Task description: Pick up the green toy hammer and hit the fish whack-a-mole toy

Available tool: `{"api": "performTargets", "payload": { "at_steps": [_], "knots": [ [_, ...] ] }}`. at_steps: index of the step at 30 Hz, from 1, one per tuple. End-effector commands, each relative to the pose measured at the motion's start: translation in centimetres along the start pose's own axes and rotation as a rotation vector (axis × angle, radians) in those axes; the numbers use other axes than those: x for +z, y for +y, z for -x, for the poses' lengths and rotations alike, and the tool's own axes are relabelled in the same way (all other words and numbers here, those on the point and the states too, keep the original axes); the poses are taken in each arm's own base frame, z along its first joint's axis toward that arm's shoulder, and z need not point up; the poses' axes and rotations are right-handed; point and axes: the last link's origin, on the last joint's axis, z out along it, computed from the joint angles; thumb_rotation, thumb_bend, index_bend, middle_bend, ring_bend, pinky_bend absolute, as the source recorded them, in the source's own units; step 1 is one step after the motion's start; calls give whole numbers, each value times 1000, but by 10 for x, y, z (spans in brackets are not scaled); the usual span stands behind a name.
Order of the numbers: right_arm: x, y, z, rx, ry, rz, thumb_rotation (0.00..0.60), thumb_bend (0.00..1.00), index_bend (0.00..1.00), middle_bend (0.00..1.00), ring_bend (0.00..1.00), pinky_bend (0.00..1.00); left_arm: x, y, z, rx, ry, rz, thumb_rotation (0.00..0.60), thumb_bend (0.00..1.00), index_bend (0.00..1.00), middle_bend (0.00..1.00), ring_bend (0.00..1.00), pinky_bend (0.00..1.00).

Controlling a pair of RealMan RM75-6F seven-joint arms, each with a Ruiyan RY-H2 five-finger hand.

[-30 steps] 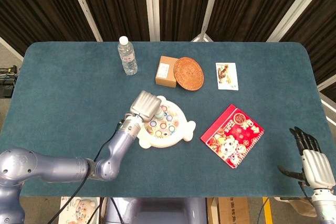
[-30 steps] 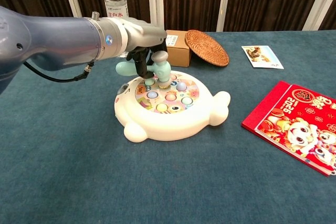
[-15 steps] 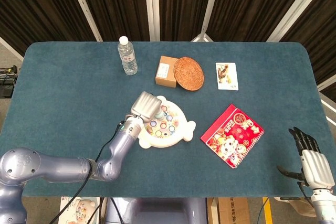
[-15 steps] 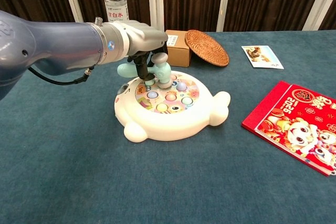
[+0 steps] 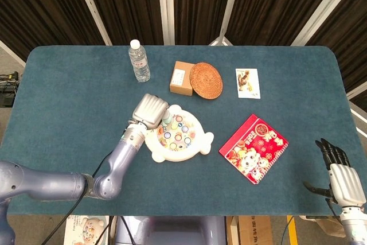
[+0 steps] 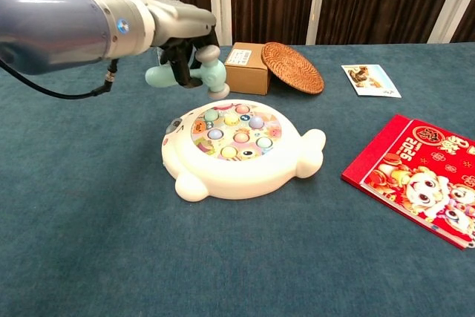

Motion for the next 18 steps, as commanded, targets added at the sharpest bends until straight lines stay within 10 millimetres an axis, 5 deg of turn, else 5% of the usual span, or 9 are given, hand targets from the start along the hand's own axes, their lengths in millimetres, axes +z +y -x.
{"api": "performTargets", "payload": {
  "at_steps": [1,18],
  "knots": [
    [0,0,0,-2,1,1,600,162,0,0,0,0,-16,-24,3,-26,-1,-48,600,698,670,559,433,573],
    [-3,-1,0,-20,4,-7,600,162,0,0,0,0,-93,-97,72,-81,-94,-139,600,699,670,559,432,572]
  ]
}}
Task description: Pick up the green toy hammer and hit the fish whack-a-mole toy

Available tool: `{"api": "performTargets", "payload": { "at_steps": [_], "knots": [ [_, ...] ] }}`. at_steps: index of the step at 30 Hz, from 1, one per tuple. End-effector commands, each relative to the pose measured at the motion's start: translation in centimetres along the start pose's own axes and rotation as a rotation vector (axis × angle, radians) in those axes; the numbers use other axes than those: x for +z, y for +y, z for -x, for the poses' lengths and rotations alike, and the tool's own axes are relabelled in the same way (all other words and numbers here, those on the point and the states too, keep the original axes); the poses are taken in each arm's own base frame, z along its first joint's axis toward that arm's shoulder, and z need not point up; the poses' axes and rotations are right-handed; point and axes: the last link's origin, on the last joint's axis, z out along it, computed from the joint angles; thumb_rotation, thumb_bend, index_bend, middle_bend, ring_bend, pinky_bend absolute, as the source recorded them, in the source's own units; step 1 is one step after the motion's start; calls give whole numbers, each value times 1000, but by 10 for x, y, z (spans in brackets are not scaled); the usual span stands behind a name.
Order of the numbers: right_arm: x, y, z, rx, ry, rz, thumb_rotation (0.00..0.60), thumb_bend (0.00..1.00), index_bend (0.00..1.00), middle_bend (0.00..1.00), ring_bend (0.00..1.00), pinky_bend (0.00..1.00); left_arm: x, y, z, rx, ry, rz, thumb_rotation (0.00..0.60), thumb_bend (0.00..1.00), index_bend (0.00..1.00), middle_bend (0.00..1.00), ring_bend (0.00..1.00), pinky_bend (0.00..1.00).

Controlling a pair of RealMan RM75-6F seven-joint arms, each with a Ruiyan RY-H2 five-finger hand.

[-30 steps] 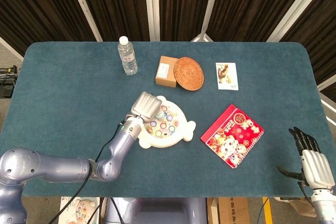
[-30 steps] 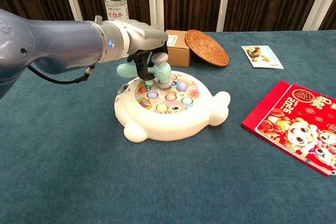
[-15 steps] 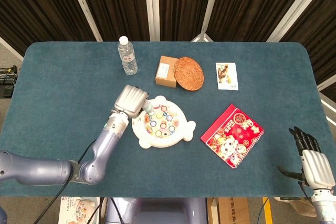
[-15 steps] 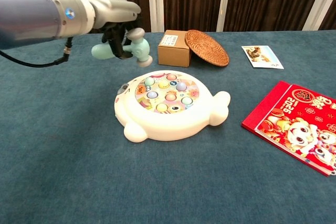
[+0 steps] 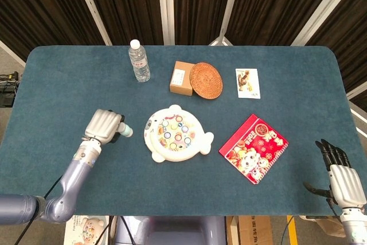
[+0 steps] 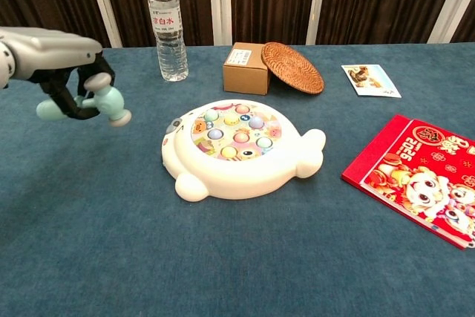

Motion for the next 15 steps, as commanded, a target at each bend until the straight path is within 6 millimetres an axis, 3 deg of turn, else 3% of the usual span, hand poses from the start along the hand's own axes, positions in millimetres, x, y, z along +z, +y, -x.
{"api": "performTargets", "payload": {
  "at_steps": [1,8,15],
  "knots": [
    [0,0,0,0,0,-3,600,162,0,0,0,0,-7,-13,13,-10,-7,-19,600,699,670,559,432,572],
    [0,0,1,-9,0,-7,600,162,0,0,0,0,-9,-24,41,-5,-26,-34,600,698,669,559,433,573],
    [0,1,1,-6,-1,-2,600,162,0,0,0,0,-5,-20,57,-1,-37,-29,600,699,669,559,433,572]
  ]
}}
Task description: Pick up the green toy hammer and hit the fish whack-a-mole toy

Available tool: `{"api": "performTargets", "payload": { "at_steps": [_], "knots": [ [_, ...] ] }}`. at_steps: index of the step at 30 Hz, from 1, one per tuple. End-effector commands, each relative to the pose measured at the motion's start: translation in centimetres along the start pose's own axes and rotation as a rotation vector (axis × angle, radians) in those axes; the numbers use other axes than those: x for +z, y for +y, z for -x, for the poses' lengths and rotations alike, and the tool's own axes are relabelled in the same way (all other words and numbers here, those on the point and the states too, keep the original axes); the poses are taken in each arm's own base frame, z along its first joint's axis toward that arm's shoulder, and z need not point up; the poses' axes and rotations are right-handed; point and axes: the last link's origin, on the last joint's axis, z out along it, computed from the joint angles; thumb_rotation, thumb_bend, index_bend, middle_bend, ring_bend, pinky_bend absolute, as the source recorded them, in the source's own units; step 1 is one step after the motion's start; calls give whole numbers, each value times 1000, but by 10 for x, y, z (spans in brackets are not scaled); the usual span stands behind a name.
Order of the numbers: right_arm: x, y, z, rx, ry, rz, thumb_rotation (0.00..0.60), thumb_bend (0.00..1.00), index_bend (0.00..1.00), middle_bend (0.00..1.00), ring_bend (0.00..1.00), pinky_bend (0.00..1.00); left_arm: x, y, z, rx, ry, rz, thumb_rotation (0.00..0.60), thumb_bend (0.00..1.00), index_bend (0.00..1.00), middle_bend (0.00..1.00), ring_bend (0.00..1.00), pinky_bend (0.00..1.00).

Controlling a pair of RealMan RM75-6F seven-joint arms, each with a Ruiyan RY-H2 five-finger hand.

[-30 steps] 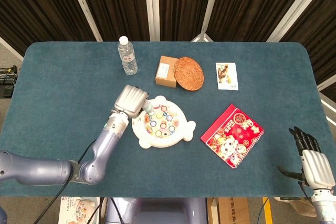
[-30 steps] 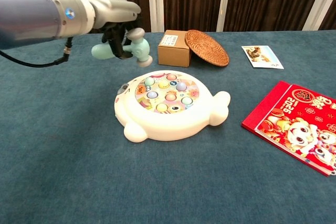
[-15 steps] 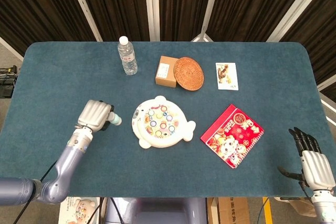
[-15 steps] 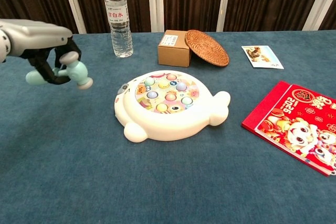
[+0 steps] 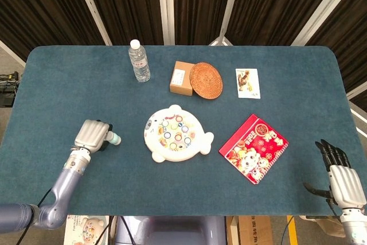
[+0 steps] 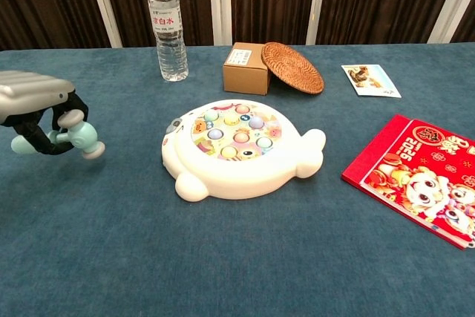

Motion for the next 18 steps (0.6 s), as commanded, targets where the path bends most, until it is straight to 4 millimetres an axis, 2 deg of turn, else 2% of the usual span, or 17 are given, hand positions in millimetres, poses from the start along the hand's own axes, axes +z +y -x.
{"api": "performTargets", "payload": {
  "at_steps": [1,13,18],
  "knots": [
    [0,0,0,1,-1,0,600,162,0,0,0,0,1,3,6,3,-7,6,600,699,669,559,433,572],
    [0,0,0,5,-3,-3,600,162,0,0,0,0,4,10,18,10,-3,10,600,694,665,554,432,570],
    [0,0,0,4,-2,-3,600,162,0,0,0,0,4,11,20,8,-7,12,600,644,623,528,411,537]
  ]
}}
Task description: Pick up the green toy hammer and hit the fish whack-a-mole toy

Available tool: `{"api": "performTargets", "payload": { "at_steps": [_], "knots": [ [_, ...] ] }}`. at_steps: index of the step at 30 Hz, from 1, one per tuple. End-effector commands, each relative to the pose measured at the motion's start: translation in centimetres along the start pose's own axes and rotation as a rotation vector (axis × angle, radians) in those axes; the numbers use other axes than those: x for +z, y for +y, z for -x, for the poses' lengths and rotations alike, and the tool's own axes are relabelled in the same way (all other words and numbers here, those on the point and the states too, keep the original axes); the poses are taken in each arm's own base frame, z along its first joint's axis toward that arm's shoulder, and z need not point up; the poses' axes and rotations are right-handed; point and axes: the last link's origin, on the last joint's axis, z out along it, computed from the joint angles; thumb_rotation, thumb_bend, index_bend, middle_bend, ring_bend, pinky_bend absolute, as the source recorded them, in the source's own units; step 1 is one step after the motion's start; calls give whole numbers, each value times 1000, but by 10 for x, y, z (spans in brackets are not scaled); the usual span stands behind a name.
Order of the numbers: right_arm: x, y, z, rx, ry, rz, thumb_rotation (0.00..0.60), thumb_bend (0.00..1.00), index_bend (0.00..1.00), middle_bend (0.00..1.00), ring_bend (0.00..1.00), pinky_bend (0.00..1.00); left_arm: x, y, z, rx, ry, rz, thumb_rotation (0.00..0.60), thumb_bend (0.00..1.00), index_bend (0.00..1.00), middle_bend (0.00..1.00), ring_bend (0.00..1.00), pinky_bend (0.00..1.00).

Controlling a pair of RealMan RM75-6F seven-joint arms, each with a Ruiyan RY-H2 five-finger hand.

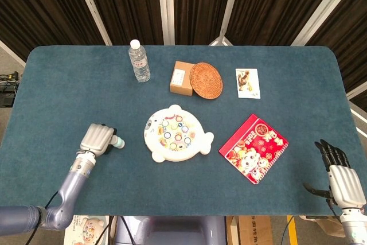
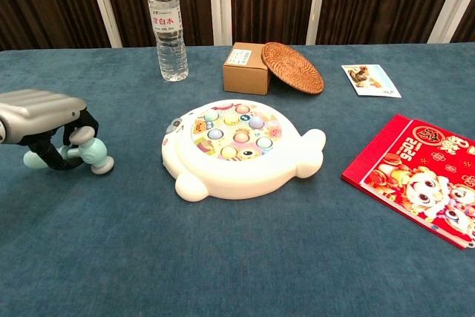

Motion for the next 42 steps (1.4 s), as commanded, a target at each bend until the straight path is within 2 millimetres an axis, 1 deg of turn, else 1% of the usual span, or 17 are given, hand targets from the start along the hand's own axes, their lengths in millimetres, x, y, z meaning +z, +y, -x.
{"api": "performTargets", "payload": {
  "at_steps": [1,4,10,14,21,30,42],
  "knots": [
    [0,0,0,0,0,1,600,162,0,0,0,0,0,-1,1,6,-4,-2,600,625,614,521,405,527],
    [0,0,0,-1,0,1,600,162,0,0,0,0,0,-2,2,18,-3,-9,600,543,581,497,389,499],
    [0,0,0,-1,-1,-2,600,162,0,0,0,0,-1,-5,3,25,-2,-27,600,469,554,472,374,475],
    [0,1,0,-2,0,0,600,162,0,0,0,0,-2,-6,5,38,-8,-36,600,455,542,466,372,466],
    [0,1,0,-3,0,-1,600,163,0,0,0,0,-1,-6,4,44,2,-51,600,394,511,453,361,453],
    [-1,1,0,-3,-2,-1,600,162,0,0,0,0,0,-6,1,47,23,-70,600,392,488,437,352,443],
    [-1,1,0,-3,-3,0,600,162,0,0,0,0,0,-6,-2,44,25,-70,600,392,486,435,352,443]
  ]
}}
